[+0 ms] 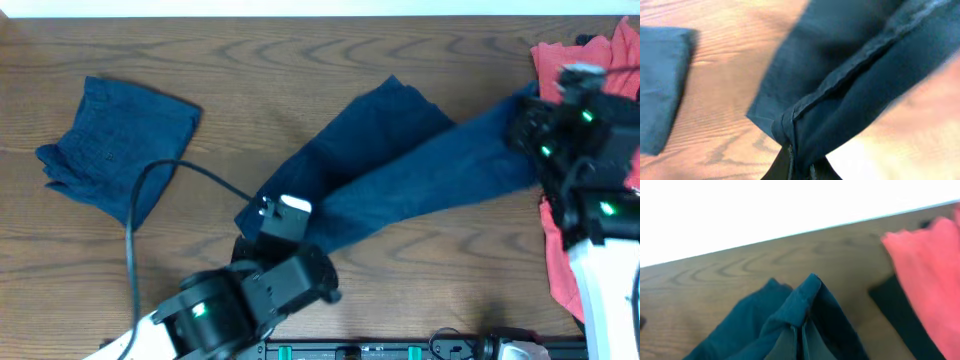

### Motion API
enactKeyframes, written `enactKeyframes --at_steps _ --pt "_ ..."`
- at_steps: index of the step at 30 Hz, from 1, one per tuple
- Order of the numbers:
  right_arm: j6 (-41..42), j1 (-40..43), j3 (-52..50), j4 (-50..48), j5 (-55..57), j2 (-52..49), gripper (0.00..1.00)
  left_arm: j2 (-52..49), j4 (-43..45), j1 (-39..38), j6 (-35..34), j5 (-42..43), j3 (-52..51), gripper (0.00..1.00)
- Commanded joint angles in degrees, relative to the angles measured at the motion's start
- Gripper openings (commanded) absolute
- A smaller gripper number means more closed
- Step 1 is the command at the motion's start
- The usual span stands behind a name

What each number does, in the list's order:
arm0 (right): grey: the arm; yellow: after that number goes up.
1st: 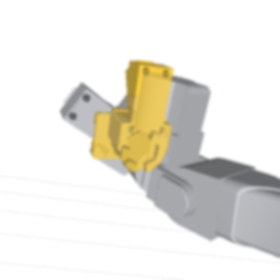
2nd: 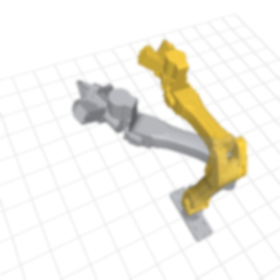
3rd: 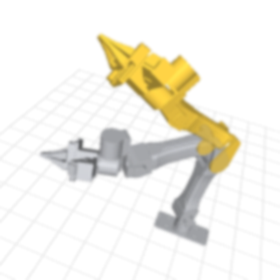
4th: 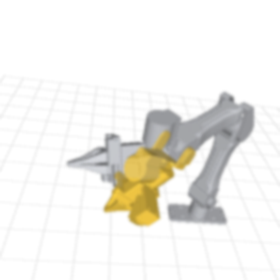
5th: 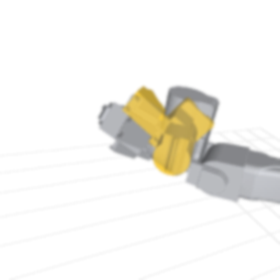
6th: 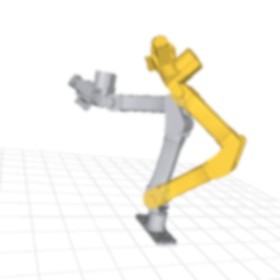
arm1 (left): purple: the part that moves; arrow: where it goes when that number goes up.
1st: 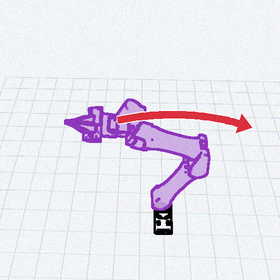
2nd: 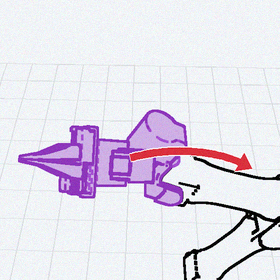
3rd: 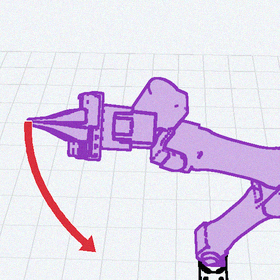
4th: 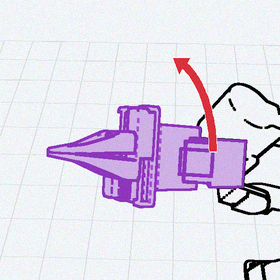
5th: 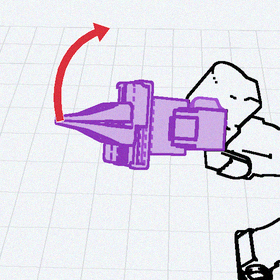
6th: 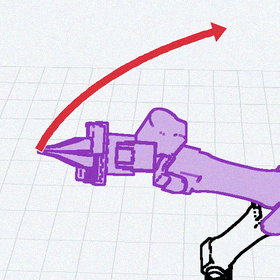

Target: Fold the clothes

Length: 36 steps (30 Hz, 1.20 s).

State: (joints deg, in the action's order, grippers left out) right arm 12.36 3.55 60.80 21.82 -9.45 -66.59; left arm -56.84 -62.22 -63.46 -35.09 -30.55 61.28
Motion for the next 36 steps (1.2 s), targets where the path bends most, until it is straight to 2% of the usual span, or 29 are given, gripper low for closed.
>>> enactKeyframes --at_steps 1,4,6,10,16,25,32,34,36 --pt "-2.21 -3.04 0.83 -4.09 0.24 -6.08 0.01 -3.37 1.62 5.03 -3.58 -6.54 -1.11 0.06" --pt "-2.16 -4.33 0.83 -8.20 0.20 -12.13 0.01 -7.48 3.91 11.69 -3.26 -6.12 -1.11 0.06" --pt "-2.16 -4.92 0.83 -10.29 0.15 -15.41 0.01 -9.86 6.43 15.80 -0.63 -3.82 -1.11 0.06" --pt "-2.25 -6.58 0.83 -14.40 0.17 -21.79 0.01 -15.47 13.94 24.28 8.68 5.25 -1.11 0.06" --pt "-2.86 -8.63 0.83 -19.54 0.17 -28.39 0.01 -22.95 22.38 36.68 15.37 16.90 -1.11 0.06" --pt "-2.82 -10.10 0.83 -25.44 0.17 -36.22 0.01 -32.65 27.17 51.56 17.09 27.47 -1.11 0.06" --pt "-2.82 -11.04 0.83 -28.98 0.13 -40.98 0.03 -37.68 27.19 54.51 17.00 27.56 -1.11 0.06" --pt "-2.80 -11.37 0.83 -29.86 0.15 -41.66 0.13 -38.38 27.23 54.66 16.96 27.50 -1.11 0.06" --pt "-2.80 -11.43 0.83 -30.71 0.17 -41.79 0.41 -38.56 28.11 54.90 16.83 26.58 -1.11 0.06"
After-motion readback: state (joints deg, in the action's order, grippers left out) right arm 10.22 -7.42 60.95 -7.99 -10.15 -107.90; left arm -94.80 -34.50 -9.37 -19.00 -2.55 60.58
